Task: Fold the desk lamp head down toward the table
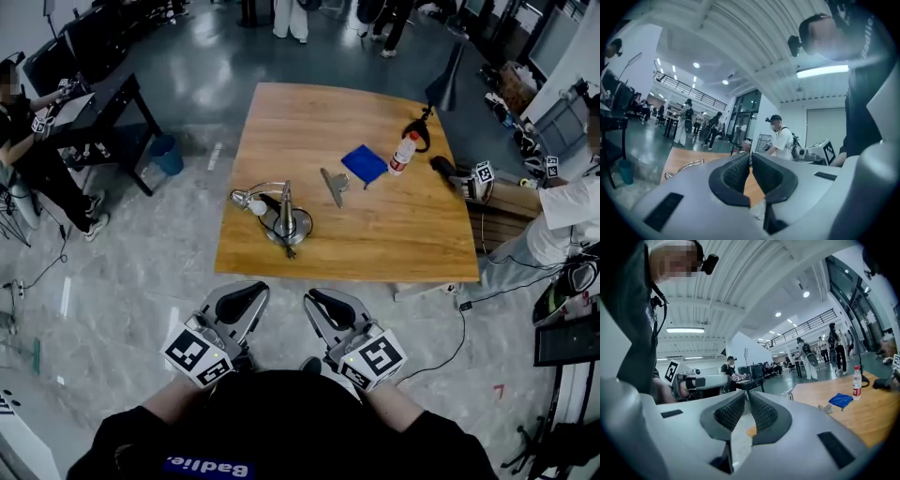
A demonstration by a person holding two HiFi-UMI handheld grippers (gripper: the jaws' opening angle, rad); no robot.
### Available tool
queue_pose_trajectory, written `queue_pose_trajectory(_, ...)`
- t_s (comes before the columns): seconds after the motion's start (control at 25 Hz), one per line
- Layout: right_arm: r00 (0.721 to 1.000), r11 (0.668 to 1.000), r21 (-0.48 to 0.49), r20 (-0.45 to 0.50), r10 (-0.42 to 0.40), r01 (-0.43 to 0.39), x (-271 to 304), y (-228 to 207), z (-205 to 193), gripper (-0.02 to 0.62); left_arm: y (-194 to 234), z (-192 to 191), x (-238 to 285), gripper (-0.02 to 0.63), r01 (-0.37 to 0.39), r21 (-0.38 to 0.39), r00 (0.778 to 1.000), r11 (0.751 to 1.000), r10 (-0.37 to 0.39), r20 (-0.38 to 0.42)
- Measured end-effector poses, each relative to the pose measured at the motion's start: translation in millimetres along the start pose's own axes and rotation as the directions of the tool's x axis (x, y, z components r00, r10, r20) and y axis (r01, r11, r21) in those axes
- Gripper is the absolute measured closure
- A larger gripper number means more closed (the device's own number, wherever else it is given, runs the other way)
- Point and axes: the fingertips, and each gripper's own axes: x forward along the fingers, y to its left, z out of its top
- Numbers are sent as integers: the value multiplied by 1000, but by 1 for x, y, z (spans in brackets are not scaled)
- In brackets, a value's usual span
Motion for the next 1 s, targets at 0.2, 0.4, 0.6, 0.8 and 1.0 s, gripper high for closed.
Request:
queue_pose_trajectory(0.2,999,999,-41,36,-19,21,0,30,21,584,-16,16,-12,597,83,123,997,989,-82,-14)
queue_pose_trajectory(0.4,996,995,-68,61,-62,66,-6,44,27,589,-30,11,-20,598,135,191,990,972,-125,-63)
queue_pose_trajectory(0.6,994,994,-72,68,-82,87,-2,52,27,591,-32,10,-27,598,158,168,986,973,-149,-70)
queue_pose_trajectory(0.8,994,993,-71,68,-84,89,1,59,23,591,-31,-1,-36,598,166,169,983,972,-149,-109)
queue_pose_trajectory(1.0,996,993,-80,49,-81,84,3,63,22,591,-33,4,-39,598,163,161,983,973,-147,-106)
